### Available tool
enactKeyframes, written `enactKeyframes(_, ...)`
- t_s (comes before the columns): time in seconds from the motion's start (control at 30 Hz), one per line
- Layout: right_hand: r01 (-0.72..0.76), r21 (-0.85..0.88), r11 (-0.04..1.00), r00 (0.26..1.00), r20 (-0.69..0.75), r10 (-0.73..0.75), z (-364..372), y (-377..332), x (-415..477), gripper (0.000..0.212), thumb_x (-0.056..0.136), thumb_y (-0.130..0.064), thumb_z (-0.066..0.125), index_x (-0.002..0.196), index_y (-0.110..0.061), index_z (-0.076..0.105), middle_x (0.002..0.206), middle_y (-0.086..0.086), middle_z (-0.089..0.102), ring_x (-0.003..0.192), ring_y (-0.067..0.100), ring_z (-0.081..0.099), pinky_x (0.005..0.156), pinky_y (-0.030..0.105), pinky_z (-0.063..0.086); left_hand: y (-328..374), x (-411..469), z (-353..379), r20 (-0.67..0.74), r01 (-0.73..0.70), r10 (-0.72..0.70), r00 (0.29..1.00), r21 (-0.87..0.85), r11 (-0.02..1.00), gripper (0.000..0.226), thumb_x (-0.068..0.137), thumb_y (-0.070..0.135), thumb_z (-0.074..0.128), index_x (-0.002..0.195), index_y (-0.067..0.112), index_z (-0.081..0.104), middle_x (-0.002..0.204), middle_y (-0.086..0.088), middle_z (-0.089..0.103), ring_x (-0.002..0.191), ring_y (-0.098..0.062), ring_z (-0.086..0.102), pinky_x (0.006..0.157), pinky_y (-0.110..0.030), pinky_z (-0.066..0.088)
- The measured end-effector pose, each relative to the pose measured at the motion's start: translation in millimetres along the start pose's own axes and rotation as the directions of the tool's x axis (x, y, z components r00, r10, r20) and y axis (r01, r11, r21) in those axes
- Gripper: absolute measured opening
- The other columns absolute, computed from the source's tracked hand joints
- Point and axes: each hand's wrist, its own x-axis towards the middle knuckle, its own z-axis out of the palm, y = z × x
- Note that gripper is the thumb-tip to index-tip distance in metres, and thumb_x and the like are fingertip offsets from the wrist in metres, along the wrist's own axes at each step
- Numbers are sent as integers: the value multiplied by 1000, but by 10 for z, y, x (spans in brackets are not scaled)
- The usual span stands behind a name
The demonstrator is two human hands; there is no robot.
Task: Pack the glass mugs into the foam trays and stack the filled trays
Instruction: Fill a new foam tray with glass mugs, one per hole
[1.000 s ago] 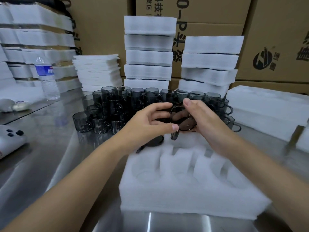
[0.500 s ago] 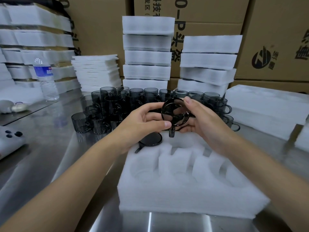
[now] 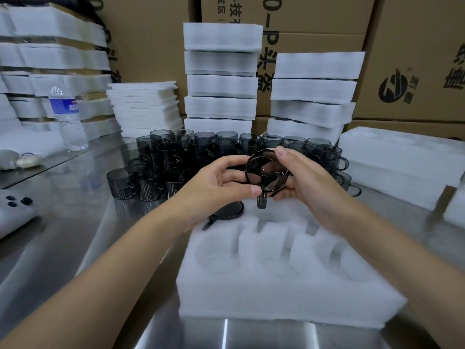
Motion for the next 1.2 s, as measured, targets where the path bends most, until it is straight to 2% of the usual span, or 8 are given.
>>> enactKeyframes(0.13, -2, -42, 999, 1000, -29, 1, -7, 9, 2, 31, 92, -47, 49, 109, -24, 63, 104, 4, 67, 72, 15, 67, 67, 30, 51, -30, 27, 6, 16, 12, -12, 1000, 38, 999, 64, 68, 24, 80, 125, 22, 52, 102, 3, 73, 94, -11, 69, 73, -16, 50)
enactKeyframes(0.37, -70, -108, 992, 995, -79, 62, -18, 16, 29, 31, 91, -48, 52, 97, -21, 66, 84, -4, 65, 59, 10, 63, 64, 29, 49, 49, 166, -24, 172, 88, -131, 976, 235, 968, 59, 58, 46, 78, 112, 34, 59, 110, -11, 68, 91, -8, 65, 64, -17, 46)
enactKeyframes(0.53, -92, -114, 989, 990, -113, 79, -51, 42, 58, 35, 86, -52, 55, 91, -20, 67, 75, -5, 66, 59, 10, 62, 63, 30, 48, 51, 279, -79, 257, 118, -180, 950, 238, 964, 49, 59, 40, 80, 106, 31, 69, 108, -18, 67, 85, -13, 63, 81, -32, 47)
enactKeyframes(0.7, -91, -145, 985, 992, -100, 77, -89, 85, 86, 42, 75, -62, 56, 77, -22, 68, 63, -6, 64, 62, 9, 61, 66, 31, 50, 27, 218, -103, 228, 4, -65, 972, 259, 966, 40, 64, 50, 66, 101, 34, 70, 69, 16, 68, 64, 0, 59, 54, -12, 44)
enactKeyframes(0.83, -72, -200, 977, 994, -96, 54, -108, 93, 86, 49, 66, -66, 53, 75, -21, 69, 60, -8, 63, 58, 6, 60, 66, 31, 50, 14, 153, -85, 175, -50, 2, 984, 269, 962, 42, 66, 48, 67, 106, 33, 67, 73, 16, 70, 66, 3, 60, 52, -11, 43)
enactKeyframes(0.97, -4, -335, 942, 993, -109, -35, -148, 121, 65, 57, 65, -77, 43, 77, -25, 66, 65, -7, 65, 61, 6, 62, 72, 35, 53, 0, 117, -22, 134, -109, 83, 987, 206, 972, 29, 70, 39, 72, 99, 36, 72, 91, 4, 75, 74, 3, 64, 56, -10, 45)
enactKeyframes(1.1, 38, -404, 914, 995, -71, -73, -141, 114, 39, 60, 69, -77, 39, 78, -23, 63, 71, 4, 63, 65, 10, 60, 78, 44, 51, -21, 96, -20, 137, -151, 121, 983, 232, 961, 32, 71, 46, 68, 101, 35, 73, 101, -5, 74, 98, -15, 68, 90, -28, 50)
enactKeyframes(1.2, 52, -425, 904, 994, -67, -88, -133, 95, 14, 61, 68, -76, 41, 77, -18, 61, 64, -4, 59, 60, 4, 56, 69, 36, 46, -28, 92, -31, 174, -142, 97, 980, 270, 952, 36, 71, 45, 69, 105, 35, 71, 105, -3, 72, 104, -16, 66, 99, -36, 47)
